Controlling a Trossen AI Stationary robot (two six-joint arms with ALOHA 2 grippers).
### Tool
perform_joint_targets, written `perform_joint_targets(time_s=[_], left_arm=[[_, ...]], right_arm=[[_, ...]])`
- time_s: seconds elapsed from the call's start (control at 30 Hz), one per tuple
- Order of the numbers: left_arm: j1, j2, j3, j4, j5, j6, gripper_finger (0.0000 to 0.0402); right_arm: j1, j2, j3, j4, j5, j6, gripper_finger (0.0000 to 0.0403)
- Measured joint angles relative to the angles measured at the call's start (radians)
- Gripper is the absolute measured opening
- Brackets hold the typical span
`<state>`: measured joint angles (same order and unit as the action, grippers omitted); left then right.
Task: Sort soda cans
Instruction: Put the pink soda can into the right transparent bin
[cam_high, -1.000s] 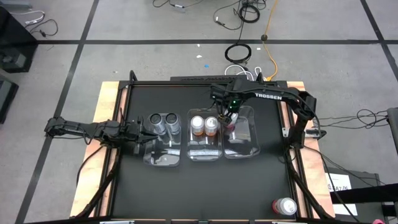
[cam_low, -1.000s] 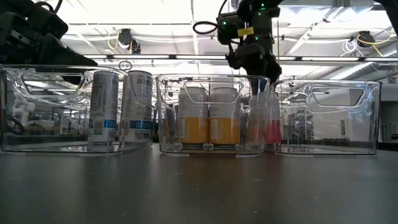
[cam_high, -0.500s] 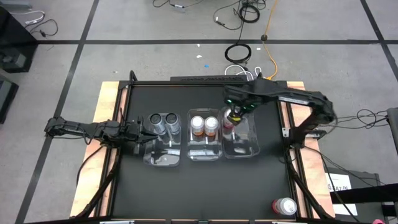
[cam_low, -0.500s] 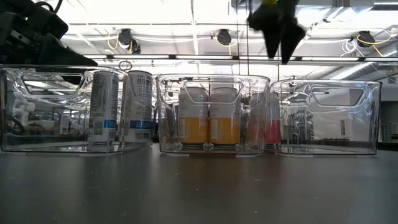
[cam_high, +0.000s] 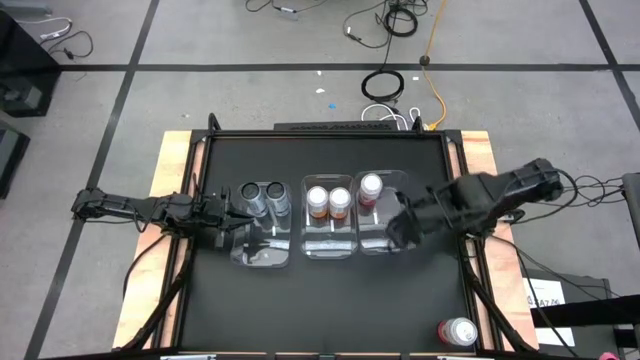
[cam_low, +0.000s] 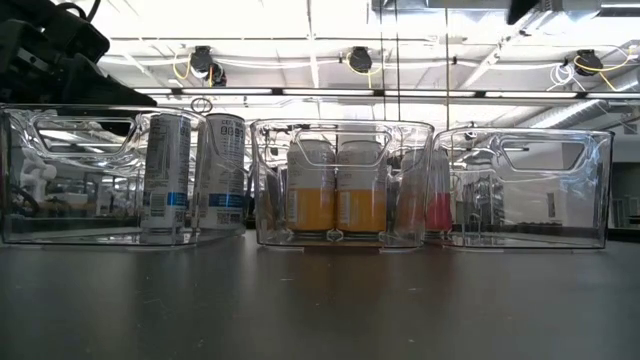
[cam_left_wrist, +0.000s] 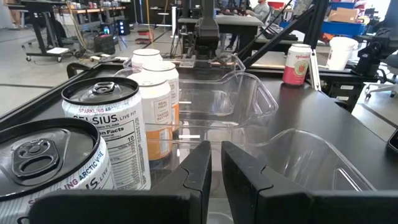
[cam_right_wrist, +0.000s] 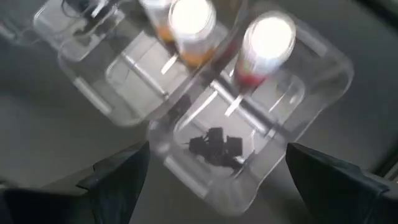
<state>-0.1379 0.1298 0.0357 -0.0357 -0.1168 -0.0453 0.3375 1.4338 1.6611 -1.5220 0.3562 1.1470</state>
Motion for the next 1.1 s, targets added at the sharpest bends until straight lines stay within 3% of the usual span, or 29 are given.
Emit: perform_joint_targets(time_s=[0.2, 0.67, 1.1], left_arm=[[0.0, 0.0, 0.0, 0.0, 0.0, 0.0, 0.005], [0.0, 0.0, 0.0, 0.0, 0.0, 0.0, 0.005], [0.0, 0.0, 0.0, 0.0, 0.0, 0.0, 0.005]], right_arm=[[0.125, 0.012, -0.005, -0.035, -0.104, 0.137, 0.0368], [0.402, 0.125, -0.006, 0.17, -0.068, 0.24, 0.0368], [0.474, 0.283, -0.006, 0.24, -0.126, 0.275, 0.0368]])
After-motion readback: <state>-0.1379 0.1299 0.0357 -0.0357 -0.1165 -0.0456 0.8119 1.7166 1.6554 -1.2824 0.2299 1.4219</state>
